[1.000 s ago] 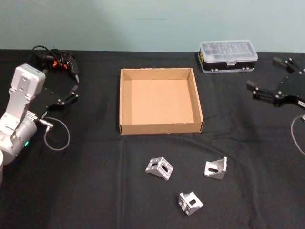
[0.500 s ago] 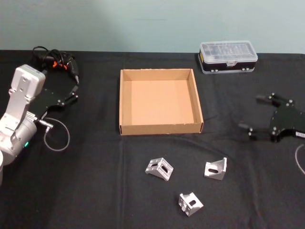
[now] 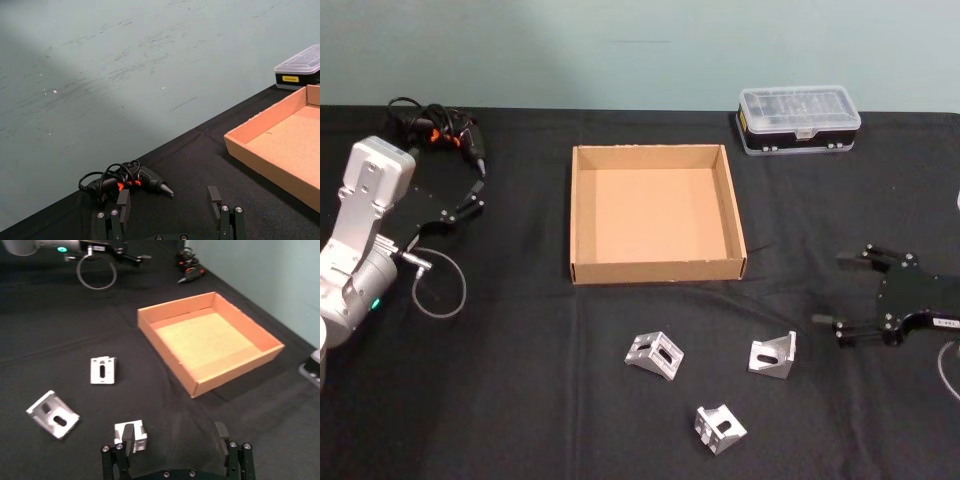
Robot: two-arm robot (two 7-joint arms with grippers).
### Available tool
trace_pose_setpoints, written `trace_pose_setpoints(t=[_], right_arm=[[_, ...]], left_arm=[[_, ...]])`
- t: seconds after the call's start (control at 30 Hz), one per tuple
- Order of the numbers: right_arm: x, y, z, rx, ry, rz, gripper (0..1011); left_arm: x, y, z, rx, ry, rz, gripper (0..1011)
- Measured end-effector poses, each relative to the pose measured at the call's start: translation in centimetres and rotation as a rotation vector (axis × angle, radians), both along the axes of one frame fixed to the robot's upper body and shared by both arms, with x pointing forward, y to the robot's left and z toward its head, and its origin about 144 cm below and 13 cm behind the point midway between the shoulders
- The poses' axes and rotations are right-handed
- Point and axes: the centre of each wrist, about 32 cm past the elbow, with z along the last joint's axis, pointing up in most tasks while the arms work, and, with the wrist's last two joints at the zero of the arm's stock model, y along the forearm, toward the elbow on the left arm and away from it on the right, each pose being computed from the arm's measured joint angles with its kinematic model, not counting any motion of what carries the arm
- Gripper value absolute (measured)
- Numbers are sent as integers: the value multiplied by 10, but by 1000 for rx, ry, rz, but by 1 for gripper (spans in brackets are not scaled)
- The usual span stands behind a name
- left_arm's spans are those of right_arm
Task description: Use one hand to pick up the angle iron from the table and place it into the box.
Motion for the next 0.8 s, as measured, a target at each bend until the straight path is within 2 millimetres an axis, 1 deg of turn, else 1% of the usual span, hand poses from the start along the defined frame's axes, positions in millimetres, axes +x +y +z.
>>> trace_pose_setpoints(t=[0.27, 0.5, 0.8], right_arm=[[3, 3, -6, 0, 47, 57, 1003], [7, 12, -15, -15, 78, 101, 1003], [11, 16, -20, -34, 96, 127, 1003]], left_arm=[[0, 0, 0, 0, 0, 0, 1000], [0, 0, 0, 0, 0, 0, 1000], [0, 0, 0, 0, 0, 0, 1000]])
